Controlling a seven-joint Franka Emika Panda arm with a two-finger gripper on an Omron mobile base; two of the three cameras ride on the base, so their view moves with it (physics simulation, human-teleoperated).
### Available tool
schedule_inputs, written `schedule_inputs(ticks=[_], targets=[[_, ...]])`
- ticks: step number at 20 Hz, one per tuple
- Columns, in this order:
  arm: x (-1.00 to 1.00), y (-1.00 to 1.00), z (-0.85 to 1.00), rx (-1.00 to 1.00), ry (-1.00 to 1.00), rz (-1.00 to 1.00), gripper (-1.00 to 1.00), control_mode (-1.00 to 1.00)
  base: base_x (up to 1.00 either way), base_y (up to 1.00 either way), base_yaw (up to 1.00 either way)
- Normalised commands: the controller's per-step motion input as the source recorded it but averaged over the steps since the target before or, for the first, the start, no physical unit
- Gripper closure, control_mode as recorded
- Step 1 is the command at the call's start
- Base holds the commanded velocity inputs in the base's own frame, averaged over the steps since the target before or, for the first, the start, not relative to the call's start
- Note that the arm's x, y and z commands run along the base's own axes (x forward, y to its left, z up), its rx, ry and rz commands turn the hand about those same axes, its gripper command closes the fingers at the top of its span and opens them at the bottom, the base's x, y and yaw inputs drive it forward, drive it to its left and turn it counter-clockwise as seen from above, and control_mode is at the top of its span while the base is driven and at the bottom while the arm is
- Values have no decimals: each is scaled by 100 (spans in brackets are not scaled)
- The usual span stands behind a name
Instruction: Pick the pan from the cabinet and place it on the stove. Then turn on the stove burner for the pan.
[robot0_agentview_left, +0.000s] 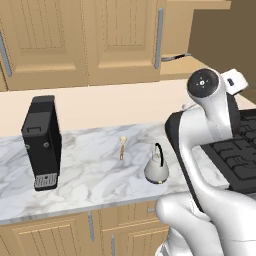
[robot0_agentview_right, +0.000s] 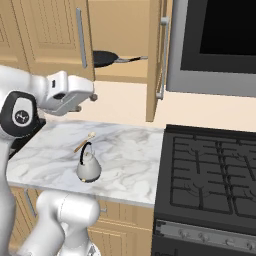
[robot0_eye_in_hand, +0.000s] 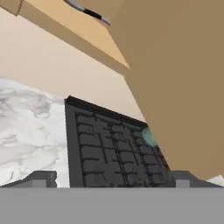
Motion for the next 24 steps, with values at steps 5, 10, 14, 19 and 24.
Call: schedule_inputs(ticks=[5, 10, 14, 19, 24], targets=[[5, 26, 18, 15, -26, 11, -100, -100, 0, 0, 0], [13, 30, 29, 11, -25, 11, -100, -100, 0, 0, 0], [14, 31, 40, 5, -26, 9, -100, -100, 0, 0, 0], [16, 40, 31, 7, -21, 11, -100, -100, 0, 0, 0], [14, 15, 22, 9, -19, 16, -100, -100, 0, 0, 0]])
